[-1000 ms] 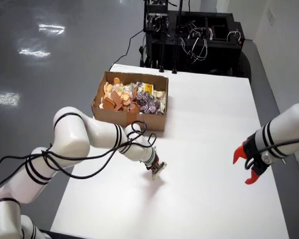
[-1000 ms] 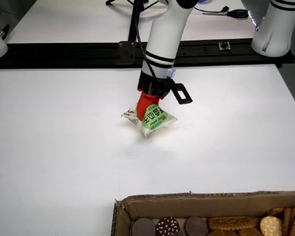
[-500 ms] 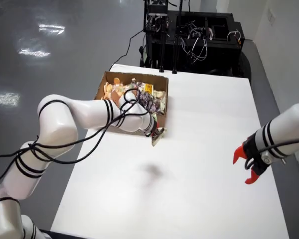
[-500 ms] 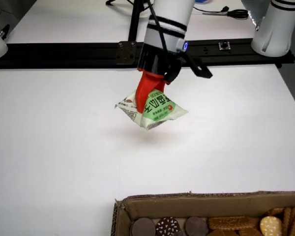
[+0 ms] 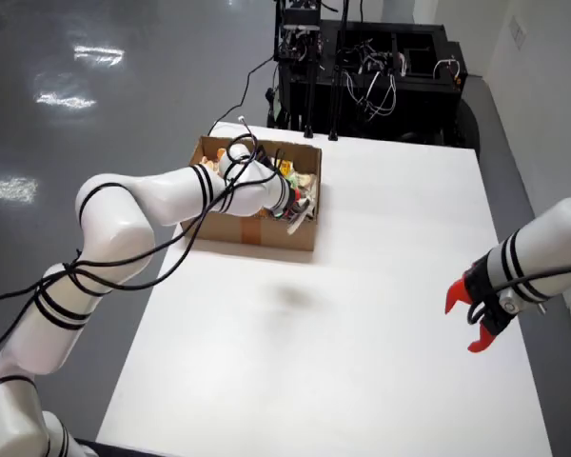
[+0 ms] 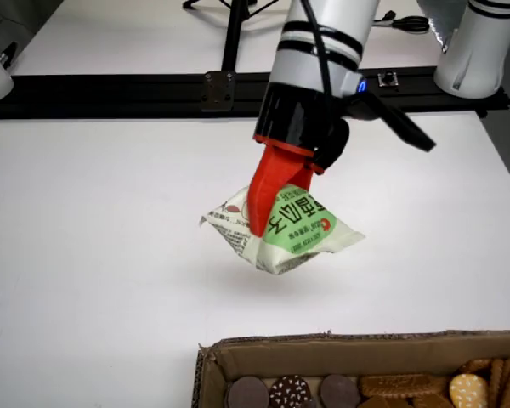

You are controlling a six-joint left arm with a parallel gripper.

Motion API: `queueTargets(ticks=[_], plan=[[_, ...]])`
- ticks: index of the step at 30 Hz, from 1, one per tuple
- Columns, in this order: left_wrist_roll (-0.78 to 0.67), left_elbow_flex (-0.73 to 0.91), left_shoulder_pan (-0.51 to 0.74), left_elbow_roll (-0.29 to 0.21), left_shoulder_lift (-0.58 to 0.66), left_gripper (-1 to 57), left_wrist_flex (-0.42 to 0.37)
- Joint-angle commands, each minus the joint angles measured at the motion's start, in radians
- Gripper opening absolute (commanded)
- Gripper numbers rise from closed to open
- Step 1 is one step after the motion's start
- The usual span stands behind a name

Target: Grasp a snack and put it in the bin.

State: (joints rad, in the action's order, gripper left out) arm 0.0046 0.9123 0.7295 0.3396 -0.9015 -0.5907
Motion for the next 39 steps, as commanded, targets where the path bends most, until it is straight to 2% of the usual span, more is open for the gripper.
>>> queueTargets(ticks=[1, 13, 17, 22, 26, 31, 35, 39], plan=[[0.027, -0.019, -0.038, -0.007, -0.007, -0.4, 0.041], [0.042, -0.074, -0.132, -0.013, -0.023, -0.3, 0.173], [0.043, -0.141, -0.154, -0.017, -0.058, 1.9, 0.193], [0.062, -0.261, -0.173, -0.035, -0.123, 7.8, 0.192], [0.120, -0.348, -0.178, -0.078, -0.173, 18.1, 0.181], [0.152, -0.432, -0.178, -0.099, -0.220, 28.1, 0.159], [0.156, -0.479, -0.173, -0.105, -0.247, 31.7, 0.136], [0.153, -0.532, -0.162, -0.107, -0.279, 30.9, 0.086]])
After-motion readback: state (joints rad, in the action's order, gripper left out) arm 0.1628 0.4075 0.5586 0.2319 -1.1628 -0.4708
